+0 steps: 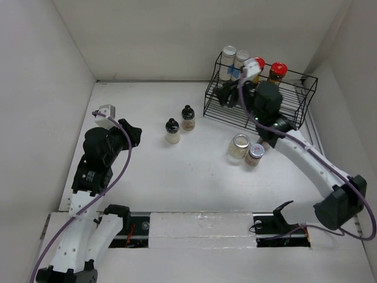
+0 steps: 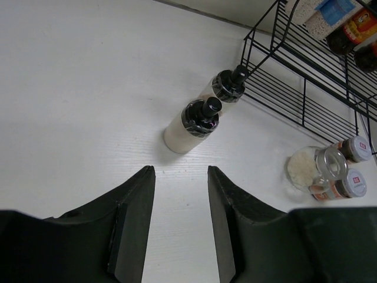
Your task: Organize the condiment bottles
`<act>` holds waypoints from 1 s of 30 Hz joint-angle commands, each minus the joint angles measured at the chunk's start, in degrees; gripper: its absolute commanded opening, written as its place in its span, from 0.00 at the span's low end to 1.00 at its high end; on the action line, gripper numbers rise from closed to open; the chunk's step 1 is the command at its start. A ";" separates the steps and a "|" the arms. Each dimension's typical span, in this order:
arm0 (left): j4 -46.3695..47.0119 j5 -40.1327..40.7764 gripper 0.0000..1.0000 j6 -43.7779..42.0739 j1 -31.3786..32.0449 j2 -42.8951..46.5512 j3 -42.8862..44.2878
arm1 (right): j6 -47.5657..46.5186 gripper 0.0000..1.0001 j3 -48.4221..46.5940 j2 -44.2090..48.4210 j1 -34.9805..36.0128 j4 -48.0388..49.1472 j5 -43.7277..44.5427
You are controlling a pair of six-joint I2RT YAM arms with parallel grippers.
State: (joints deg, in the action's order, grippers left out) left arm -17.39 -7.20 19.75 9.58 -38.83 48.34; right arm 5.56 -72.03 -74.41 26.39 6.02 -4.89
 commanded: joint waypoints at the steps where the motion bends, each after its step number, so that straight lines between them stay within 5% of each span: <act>1: 2.09 -0.01 0.36 -0.59 -0.36 -0.55 0.35 | -2.93 0.58 2.86 -6.54 6.39 3.21 -1.18; 5: 2.09 -0.01 0.39 -0.59 -0.36 -0.55 0.35 | -4.24 0.88 -0.12 -15.03 9.46 1.36 3.04; 7: 2.09 -0.01 0.39 -0.59 -0.36 -0.55 0.35 | -4.24 0.91 -2.14 -18.38 9.47 -0.21 3.04; 26: 2.09 -1.06 0.41 -0.59 -0.36 -0.55 0.35 | -5.91 0.94 -19.90 -42.73 11.05 -6.54 6.55; 30: 2.09 -1.06 0.41 -0.59 -0.36 -0.55 0.35 | -5.91 0.85 -22.62 -45.55 11.05 -6.55 7.70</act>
State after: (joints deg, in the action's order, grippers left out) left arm -17.39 -7.49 19.75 9.58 -39.62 48.34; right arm 0.14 -90.50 -118.54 36.95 -1.17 1.10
